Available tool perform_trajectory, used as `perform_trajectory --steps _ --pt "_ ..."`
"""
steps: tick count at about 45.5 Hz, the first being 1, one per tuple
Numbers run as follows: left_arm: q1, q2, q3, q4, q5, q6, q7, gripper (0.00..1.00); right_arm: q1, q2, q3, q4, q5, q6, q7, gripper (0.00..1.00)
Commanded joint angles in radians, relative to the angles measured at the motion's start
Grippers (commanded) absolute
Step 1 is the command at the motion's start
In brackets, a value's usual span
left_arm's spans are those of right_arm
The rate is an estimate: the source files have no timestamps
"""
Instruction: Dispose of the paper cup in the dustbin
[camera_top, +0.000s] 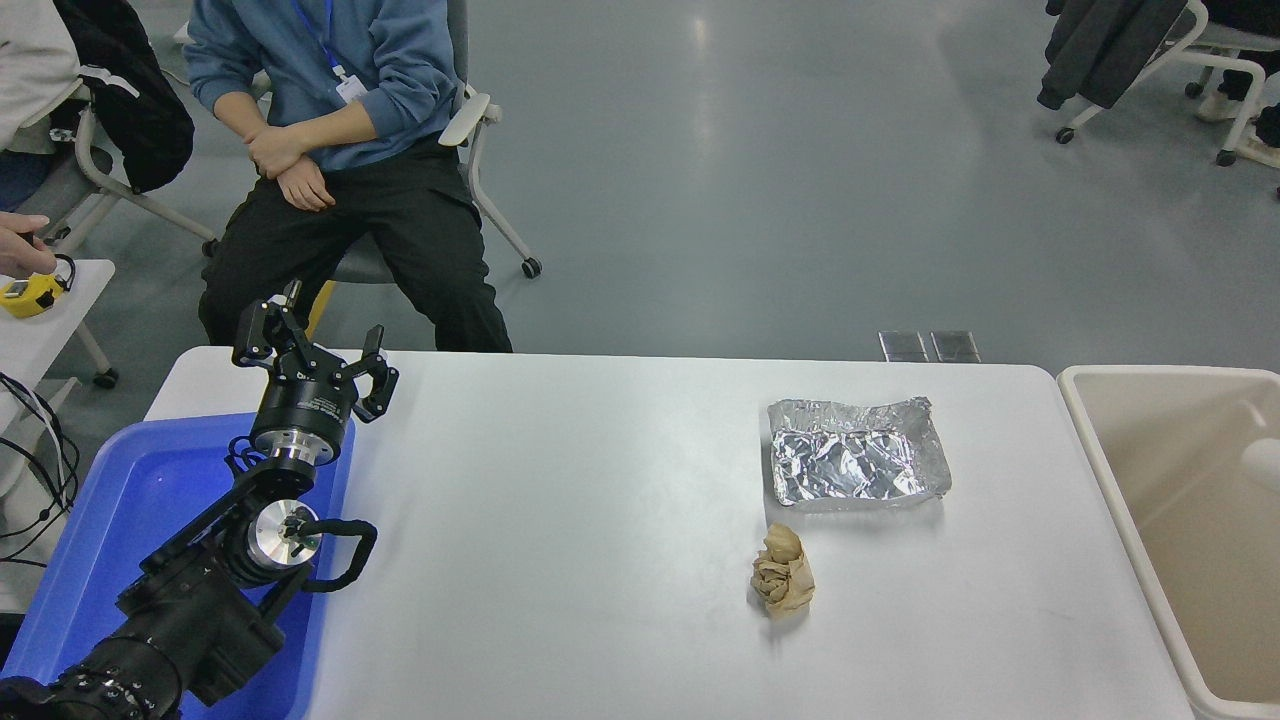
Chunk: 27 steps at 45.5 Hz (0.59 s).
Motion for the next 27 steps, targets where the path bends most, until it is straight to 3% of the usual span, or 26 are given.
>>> perform_trajectory --steps 1,11,13,14,15,17,19,23,25,27 --pt "0.000 0.000 0.000 0.000 0.000 0.000 0.000 1.00 -0.020 0.068 0.085 -0.012 0.015 -0.019 -0.026 0.00" --pt "-0.001 -0.001 0.000 0.000 0.000 0.000 0.000 1.00 -0.037 0.071 0.134 -0.013 0.017 -0.024 -0.034 0.00" --pt "0.000 0.000 0.000 0.000 0.000 0.000 0.000 1.00 -0.037 0.071 0.156 -0.013 0.017 -0.027 -0.042 0.14" --pt "0.000 -0.001 0.000 0.000 0.000 0.000 0.000 1.00 -0.039 0.070 0.166 -0.013 0.017 -0.028 -0.048 0.26" --pt "0.000 -0.001 0.000 0.000 0.000 0.000 0.000 1.00 -0.039 0.070 0.182 -0.013 0.017 -0.033 -0.057 0.47" --pt "0.000 0.000 0.000 0.000 0.000 0.000 0.000 1.00 -0.043 0.067 0.202 -0.013 0.017 -0.035 -0.068 0.54" --pt "0.000 0.000 0.000 0.000 0.000 0.000 0.000 1.00 -0.046 0.065 0.220 -0.013 0.017 -0.036 -0.072 0.73" --pt "0.000 0.000 0.000 0.000 0.000 0.000 0.000 1.00 -0.048 0.062 0.249 -0.018 0.017 -0.036 -0.075 0.83" --pt "-0.001 0.000 0.000 0.000 0.000 0.000 0.000 1.00 -0.048 0.062 0.252 -0.026 0.017 -0.036 -0.075 1.00" --pt "0.000 0.000 0.000 0.000 0.000 0.000 0.000 1.00 -0.048 0.062 0.254 -0.030 0.017 -0.035 -0.079 1.00"
